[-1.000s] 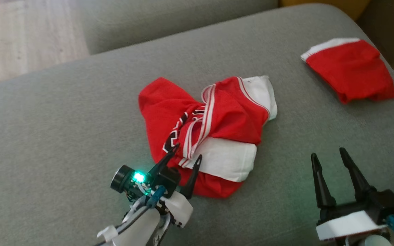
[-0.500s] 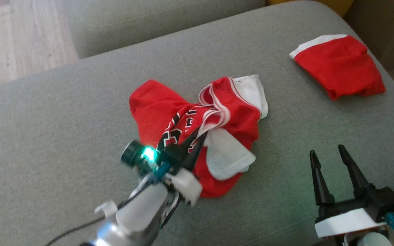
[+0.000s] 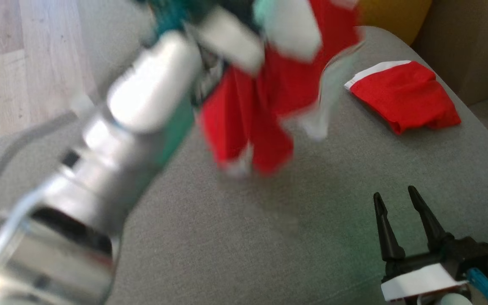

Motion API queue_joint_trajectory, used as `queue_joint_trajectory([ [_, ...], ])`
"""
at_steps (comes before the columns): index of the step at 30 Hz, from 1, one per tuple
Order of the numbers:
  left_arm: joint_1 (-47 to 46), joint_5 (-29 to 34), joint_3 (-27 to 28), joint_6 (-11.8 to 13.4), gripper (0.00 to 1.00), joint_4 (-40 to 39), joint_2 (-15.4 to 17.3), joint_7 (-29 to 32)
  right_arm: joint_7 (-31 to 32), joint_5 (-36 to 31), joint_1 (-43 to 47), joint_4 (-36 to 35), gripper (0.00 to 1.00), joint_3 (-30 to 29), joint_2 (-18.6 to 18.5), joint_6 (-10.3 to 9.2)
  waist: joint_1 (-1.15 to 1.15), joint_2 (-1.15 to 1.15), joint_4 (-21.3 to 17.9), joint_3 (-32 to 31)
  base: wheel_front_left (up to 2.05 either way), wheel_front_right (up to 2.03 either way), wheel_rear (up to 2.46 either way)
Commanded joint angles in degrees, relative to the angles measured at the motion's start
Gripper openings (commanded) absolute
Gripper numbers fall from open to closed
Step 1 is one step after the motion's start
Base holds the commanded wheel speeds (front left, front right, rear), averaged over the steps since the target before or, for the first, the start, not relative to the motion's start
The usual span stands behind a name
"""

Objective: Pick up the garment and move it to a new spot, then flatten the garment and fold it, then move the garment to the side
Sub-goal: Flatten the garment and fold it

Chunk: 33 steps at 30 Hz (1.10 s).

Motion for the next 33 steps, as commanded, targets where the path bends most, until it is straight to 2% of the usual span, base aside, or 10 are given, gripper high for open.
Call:
queue_joint_trajectory([
  [1,-5.5,-0.6,4.6,0.6,0.00,-1.5,2.0,-0.3,-0.2,-0.3,-0.5,-1.9,1.00,0.7,-0.1,0.14,0.01,0.00,0.6,-0.5,0.00,0.00,0.00],
  [3,-6.1,-0.8,6.9,1.1,0.00,-0.9,3.6,-0.3,-0.2,-0.5,-0.1,-2.2,1.00,0.0,0.2,0.14,0.01,0.00,1.4,-0.9,0.00,0.00,0.00],
  [6,-1.7,-1.6,8.4,1.5,0.00,1.0,6.3,-0.3,-0.2,-0.6,0.7,-2.8,1.00,-1.1,0.5,0.14,0.01,0.00,3.2,-1.1,0.00,0.00,0.00],
  [11,15.6,-4.9,9.8,1.8,0.00,3.7,10.5,-0.3,-0.2,-0.7,1.9,-3.6,1.00,-2.1,0.9,0.14,0.01,0.00,6.3,-0.4,0.00,0.00,0.00],
  [16,29.5,-4.4,11.4,2.9,0.00,3.7,14.1,-0.3,-0.2,-0.9,1.5,-4.0,1.00,-2.5,0.7,0.14,0.01,0.00,8.6,1.7,0.00,0.00,0.00],
  [24,30.9,0.3,15.9,4.3,0.00,3.1,17.7,-0.3,-0.2,-1.0,-0.7,-4.3,1.00,-2.4,-0.3,0.14,0.01,0.00,9.1,4.1,0.00,0.00,0.00],
  [26,30.6,1.0,16.4,4.4,0.03,3.0,17.9,-0.3,-0.2,-1.0,-0.8,-4.2,1.00,-2.4,-0.4,0.14,0.01,0.00,9.0,4.2,0.00,0.00,0.00],
  [27,30.3,1.6,16.8,4.6,0.39,3.1,18.0,-0.3,-0.2,-1.0,-0.9,-4.2,1.00,-2.3,-0.4,0.14,0.01,0.00,9.0,4.3,0.00,0.00,0.00],
  [28,30.0,2.4,17.1,4.8,1.00,3.0,18.0,-0.3,-0.2,-1.0,-1.0,-4.2,1.00,-2.3,-0.4,0.14,0.01,0.00,8.9,4.4,0.00,0.00,0.00],
  [33,30.6,5.7,19.2,7.1,1.00,0.8,17.1,-0.3,-0.2,-0.9,-0.7,-4.2,1.00,-2.1,-0.1,0.14,0.01,0.00,8.9,4.4,0.00,0.00,0.00],
])
